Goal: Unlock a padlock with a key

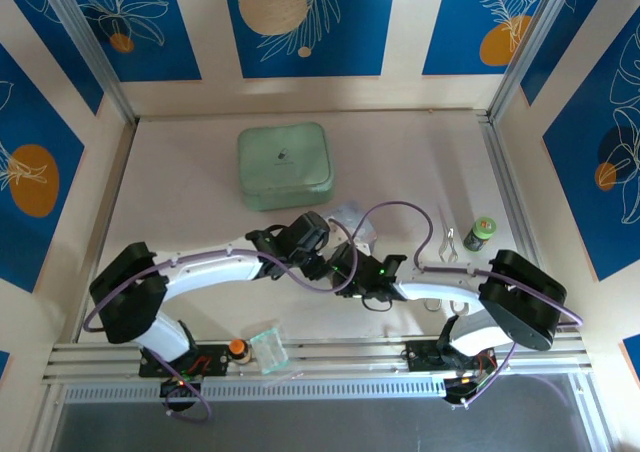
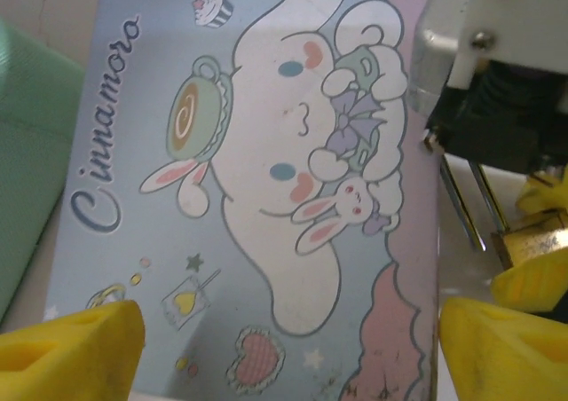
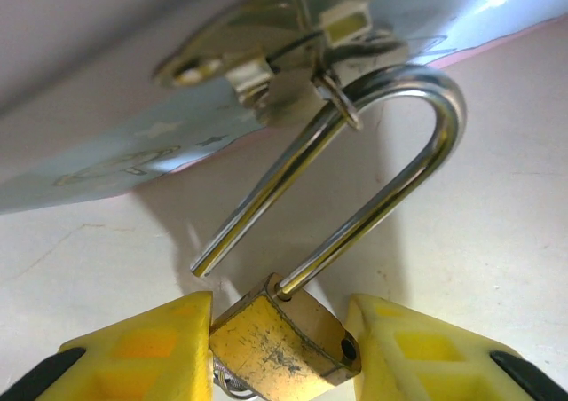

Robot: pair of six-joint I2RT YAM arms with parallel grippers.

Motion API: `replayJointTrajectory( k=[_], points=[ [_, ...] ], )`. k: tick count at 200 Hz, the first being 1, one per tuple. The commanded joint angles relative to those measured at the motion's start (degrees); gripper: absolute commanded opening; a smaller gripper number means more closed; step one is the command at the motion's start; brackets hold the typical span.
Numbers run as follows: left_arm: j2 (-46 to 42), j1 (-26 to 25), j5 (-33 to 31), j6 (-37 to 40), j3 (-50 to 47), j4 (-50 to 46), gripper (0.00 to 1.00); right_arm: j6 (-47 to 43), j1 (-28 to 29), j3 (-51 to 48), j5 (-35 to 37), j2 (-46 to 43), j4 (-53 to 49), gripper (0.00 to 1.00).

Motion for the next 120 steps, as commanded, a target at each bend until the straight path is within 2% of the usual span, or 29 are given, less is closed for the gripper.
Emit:
replayJointTrajectory(
  k=[1, 35, 58, 72, 120],
  points=[
    [2.7, -0.7, -0.7, 1.9, 0.6, 1.0, 0.79, 1.9, -1.9, -2.8, 0.9, -0.8, -1.0, 0.37],
    [3.5, -1.2, -3.9, 1.4, -1.6, -0.4, 0.75, 3.7, -5.0, -5.3, -0.6, -2.2, 3.1, 0.37],
    [2.9, -1.3, -2.0, 1.4, -3.6, 0.5, 0.68, 3.7, -5.6, -4.5, 2.5, -1.6, 4.1, 0.37],
    [3.3, -1.4, -2.1, 1.6, -3.8, 0.2, 0.67, 4.0, -6.6, -3.9, 2.7, -1.4, 4.9, 0.36],
    [4.8, -2.1, -3.4, 2.9, -3.8, -0.8, 0.66, 5.5, -12.2, -4.7, -2.9, -1.0, 10.3, 0.36]
  ],
)
